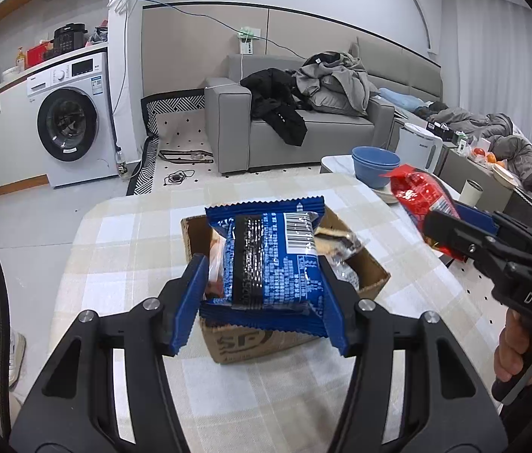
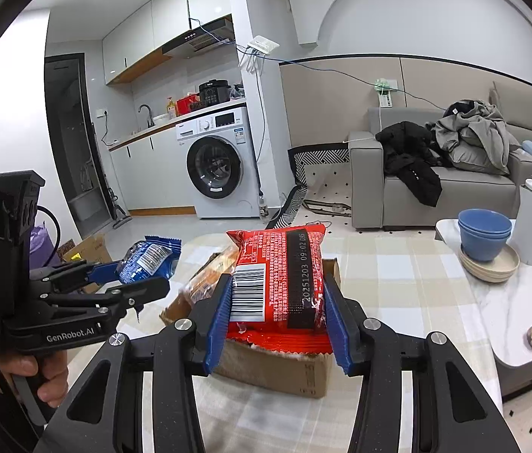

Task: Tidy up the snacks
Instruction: 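Lift the blue and red packs and carry them over the box, then lower both packs into the box and open both grippers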

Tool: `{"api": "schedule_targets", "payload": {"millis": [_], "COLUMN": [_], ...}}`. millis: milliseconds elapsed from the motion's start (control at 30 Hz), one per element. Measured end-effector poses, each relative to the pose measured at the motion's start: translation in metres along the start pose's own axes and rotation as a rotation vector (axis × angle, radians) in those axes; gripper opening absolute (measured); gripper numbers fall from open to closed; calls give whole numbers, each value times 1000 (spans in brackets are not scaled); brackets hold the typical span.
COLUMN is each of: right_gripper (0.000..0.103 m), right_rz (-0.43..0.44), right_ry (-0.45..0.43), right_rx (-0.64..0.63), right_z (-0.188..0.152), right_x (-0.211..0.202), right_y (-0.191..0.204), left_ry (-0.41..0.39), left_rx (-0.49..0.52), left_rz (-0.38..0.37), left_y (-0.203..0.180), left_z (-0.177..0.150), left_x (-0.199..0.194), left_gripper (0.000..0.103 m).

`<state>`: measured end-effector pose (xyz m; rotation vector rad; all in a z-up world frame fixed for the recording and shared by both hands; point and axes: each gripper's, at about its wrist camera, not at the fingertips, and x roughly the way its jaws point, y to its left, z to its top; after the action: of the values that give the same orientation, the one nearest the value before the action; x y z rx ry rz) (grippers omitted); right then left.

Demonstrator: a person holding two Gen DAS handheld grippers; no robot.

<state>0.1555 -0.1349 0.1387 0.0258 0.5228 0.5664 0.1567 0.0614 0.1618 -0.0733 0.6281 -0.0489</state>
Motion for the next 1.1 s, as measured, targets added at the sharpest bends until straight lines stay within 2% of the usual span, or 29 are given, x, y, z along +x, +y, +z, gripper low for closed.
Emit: {"api": "schedule_targets", "payload": {"millis": [200, 433, 733, 1100], "right_gripper": [46, 46, 46, 47], "right_rz": [-1, -8, -11, -19], "right_ry": [19, 59, 115, 175], "right_rx": [-6, -3, -11, -19], "right_z": [10, 10, 3, -11], "right_x": [21, 52, 91, 127], "right_y": [-1, -6, -12, -18], "left_ry": [11, 57, 112, 131], "left_rx": [6, 8, 7, 57], "left_rz": [0, 5, 20, 62], "left_y": [-8, -13, -7, -10], "left_z": [16, 18, 11, 3], "left_x": [31, 78, 127, 166], "left_gripper": [54, 54, 54, 54]}}
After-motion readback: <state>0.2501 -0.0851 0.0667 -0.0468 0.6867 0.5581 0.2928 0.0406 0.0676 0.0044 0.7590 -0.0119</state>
